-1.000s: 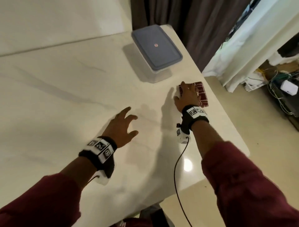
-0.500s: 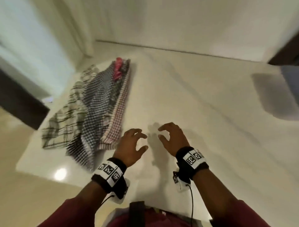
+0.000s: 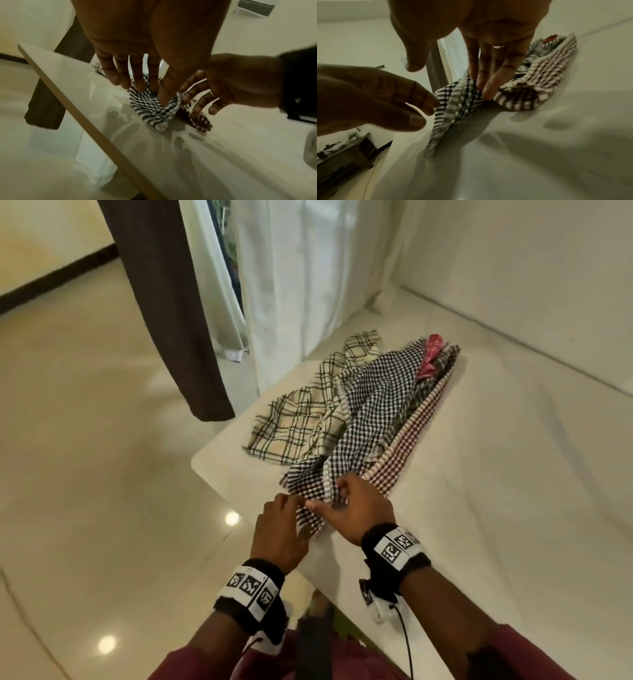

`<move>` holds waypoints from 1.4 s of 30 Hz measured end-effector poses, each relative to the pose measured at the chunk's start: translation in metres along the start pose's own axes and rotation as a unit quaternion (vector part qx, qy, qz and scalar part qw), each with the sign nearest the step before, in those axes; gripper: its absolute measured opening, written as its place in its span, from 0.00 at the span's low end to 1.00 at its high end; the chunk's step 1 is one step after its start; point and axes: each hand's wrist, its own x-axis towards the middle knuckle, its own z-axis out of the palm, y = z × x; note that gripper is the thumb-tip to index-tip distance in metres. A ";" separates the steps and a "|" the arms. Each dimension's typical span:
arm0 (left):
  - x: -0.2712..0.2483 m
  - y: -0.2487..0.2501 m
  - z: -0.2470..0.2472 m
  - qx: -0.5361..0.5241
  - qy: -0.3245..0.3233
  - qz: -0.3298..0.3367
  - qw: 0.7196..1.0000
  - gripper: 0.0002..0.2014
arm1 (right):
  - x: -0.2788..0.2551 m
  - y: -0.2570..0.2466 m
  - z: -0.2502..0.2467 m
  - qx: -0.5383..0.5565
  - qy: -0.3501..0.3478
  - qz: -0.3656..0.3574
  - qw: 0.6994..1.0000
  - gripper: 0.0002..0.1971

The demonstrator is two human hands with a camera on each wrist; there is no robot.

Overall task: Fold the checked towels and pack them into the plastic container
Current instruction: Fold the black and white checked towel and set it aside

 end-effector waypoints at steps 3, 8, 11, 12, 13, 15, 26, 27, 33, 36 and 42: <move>-0.001 -0.005 0.003 0.064 -0.056 0.018 0.996 0.29 | 0.012 -0.007 0.010 -0.012 -0.018 0.054 0.998 0.35; 0.006 0.005 0.011 0.099 -0.073 0.045 0.991 0.33 | 0.021 -0.001 0.009 0.122 0.044 0.066 0.989 0.04; 0.009 0.016 0.009 0.055 -0.021 0.068 0.996 0.34 | 0.016 -0.007 -0.016 0.272 0.080 0.015 0.959 0.09; 0.012 0.021 0.006 0.025 0.017 0.081 0.996 0.33 | 0.014 -0.012 -0.029 0.310 0.097 -0.001 0.946 0.10; 0.017 0.028 0.001 -0.003 0.058 0.092 0.994 0.31 | 0.013 -0.018 -0.044 0.348 0.118 -0.020 0.930 0.12; 0.031 0.044 -0.012 -0.047 0.130 0.109 0.984 0.26 | 0.010 -0.031 -0.078 0.429 0.153 -0.058 0.888 0.13; 0.093 0.228 -0.150 -0.341 0.162 0.332 0.865 0.07 | -0.038 -0.018 -0.270 0.645 0.285 -0.162 0.691 0.12; 0.096 0.253 -0.161 -0.323 0.144 0.363 0.862 0.07 | -0.047 -0.009 -0.287 0.659 0.294 -0.176 0.669 0.13; 0.094 0.416 -0.188 -0.190 0.023 0.526 0.828 0.09 | -0.111 0.056 -0.371 0.628 0.395 -0.187 0.644 0.16; 0.082 0.482 -0.179 -0.141 -0.022 0.562 0.815 0.10 | -0.141 0.087 -0.395 0.514 0.427 -0.171 0.724 0.17; 0.053 0.577 -0.147 -0.057 -0.052 0.613 0.786 0.16 | -0.186 0.129 -0.439 0.209 0.491 -0.093 0.840 0.36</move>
